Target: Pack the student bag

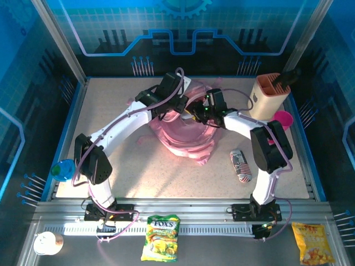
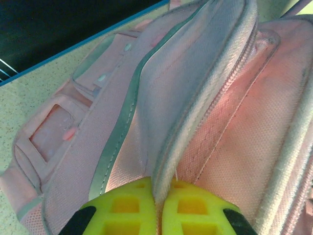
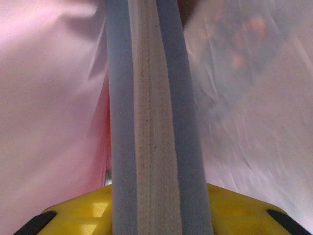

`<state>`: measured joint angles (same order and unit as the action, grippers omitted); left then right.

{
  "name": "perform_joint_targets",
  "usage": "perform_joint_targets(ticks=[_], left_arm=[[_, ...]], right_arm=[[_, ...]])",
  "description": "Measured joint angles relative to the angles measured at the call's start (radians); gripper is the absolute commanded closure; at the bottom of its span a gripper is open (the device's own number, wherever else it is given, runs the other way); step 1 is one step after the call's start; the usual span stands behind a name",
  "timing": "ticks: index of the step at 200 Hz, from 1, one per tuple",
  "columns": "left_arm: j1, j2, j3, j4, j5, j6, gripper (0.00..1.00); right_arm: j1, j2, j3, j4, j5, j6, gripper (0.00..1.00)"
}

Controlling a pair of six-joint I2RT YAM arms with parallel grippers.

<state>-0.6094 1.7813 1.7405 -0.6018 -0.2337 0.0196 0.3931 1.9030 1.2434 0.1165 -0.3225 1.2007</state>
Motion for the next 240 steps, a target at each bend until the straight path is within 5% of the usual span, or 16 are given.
perform_joint_targets(ticks=[54,94,128,174,240], left_arm=[[0.011,0.0,0.024,-0.023,0.013,-0.038,1.0],[0.013,0.0,0.023,-0.022,0.03,-0.053,1.0],[0.015,0.0,0.023,-0.021,0.05,-0.074,1.0],[0.016,0.0,0.023,-0.021,0.06,-0.082,1.0],[0.018,0.0,0.018,-0.012,0.071,-0.1,1.0]], right_arm=[[0.001,0.055,0.035,0.076,0.048,0.049,0.3],[0.001,-0.108,-0.161,0.031,0.063,0.027,0.25],[0.026,-0.222,-0.249,-0.004,0.08,0.008,0.37],[0.058,-0.142,-0.205,-0.018,0.086,0.01,0.63],[0.06,0.059,0.009,0.017,0.103,-0.023,0.68]])
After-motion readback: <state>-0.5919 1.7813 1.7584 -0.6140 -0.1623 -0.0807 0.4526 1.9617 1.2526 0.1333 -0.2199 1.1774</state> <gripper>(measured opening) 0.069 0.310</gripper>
